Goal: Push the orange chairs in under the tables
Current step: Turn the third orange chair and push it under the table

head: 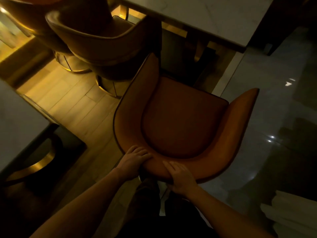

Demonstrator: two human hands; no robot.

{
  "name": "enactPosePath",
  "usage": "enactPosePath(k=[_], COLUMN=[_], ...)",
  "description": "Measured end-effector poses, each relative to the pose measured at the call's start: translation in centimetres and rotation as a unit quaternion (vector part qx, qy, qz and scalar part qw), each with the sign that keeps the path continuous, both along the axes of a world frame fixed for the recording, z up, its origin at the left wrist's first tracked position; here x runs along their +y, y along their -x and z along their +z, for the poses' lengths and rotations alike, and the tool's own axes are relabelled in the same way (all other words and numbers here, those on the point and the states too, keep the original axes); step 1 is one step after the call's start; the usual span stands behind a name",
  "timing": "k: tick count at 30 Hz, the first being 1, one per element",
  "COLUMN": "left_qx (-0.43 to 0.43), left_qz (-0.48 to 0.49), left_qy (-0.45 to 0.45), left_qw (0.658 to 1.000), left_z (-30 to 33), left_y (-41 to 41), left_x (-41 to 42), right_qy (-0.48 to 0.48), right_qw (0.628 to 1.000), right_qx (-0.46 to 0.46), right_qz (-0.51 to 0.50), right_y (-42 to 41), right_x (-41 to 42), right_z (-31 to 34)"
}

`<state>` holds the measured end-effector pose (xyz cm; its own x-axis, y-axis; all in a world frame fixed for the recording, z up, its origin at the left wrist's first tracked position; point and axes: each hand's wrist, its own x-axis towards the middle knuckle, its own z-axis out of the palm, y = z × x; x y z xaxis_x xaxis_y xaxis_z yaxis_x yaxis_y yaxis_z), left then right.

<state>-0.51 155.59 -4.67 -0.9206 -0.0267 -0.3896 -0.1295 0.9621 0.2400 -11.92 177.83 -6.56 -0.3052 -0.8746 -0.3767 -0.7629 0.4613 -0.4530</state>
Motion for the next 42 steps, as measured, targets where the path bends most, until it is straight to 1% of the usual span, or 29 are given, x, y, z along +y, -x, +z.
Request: enactPosePath(k=[2, 6, 11, 17, 21, 25, 27, 32, 35, 39, 42], left_qx=[-0.003, -0.005, -0.006, -0.050, -0.058, -0.051, -0.049, -0.062, -0.039, 0.003, -0.004], left_qz=[-0.005, -0.011, -0.036, -0.097, -0.149, -0.189, -0.206, -0.243, -0.222, -0.170, -0.154], left_qy=[0.013, 0.043, 0.059, 0.049, 0.034, 0.022, 0.022, 0.035, 0.025, -0.016, -0.020], left_qw=[1.000, 0.999, 0.998, 0.993, 0.986, 0.980, 0.977, 0.967, 0.974, 0.985, 0.988], left_z=[0.2, 0.3, 0.2, 0.3, -0.1, -0.7, -1.3, -2.4, -2.8, -2.6, -2.5], left_y=[0.1, -0.5, -0.7, 0.1, 0.5, 1.1, 1.4, 2.9, 3.1, 3.3, 3.2], left_x=[-0.3, -2.0, -6.1, -11.0, -13.7, -15.1, -15.4, -15.8, -15.5, -14.8, -14.7], right_qy=[0.023, -0.014, -0.040, -0.057, -0.087, -0.051, -0.053, -0.175, -0.203, -0.175, -0.167], right_qw=[1.000, 0.998, 0.995, 0.987, 0.979, 0.975, 0.972, 0.956, 0.949, 0.947, 0.947], right_qx=[0.013, -0.020, -0.001, 0.011, 0.021, 0.061, 0.075, 0.083, 0.078, 0.085, 0.074], right_qz=[-0.011, -0.054, -0.093, -0.150, -0.182, -0.207, -0.218, -0.219, -0.229, -0.257, -0.264], right_y=[0.7, 1.1, 0.0, -3.0, -4.0, -4.9, -5.3, -5.2, -5.3, -5.3, -5.3], right_x=[1.4, 3.1, 2.6, -1.2, -2.5, -2.7, -2.6, -3.4, -3.8, -3.9, -4.2], right_z=[-0.3, -0.2, -0.5, -0.5, -0.7, -0.7, -0.7, -0.7, -0.7, -0.9, -1.0])
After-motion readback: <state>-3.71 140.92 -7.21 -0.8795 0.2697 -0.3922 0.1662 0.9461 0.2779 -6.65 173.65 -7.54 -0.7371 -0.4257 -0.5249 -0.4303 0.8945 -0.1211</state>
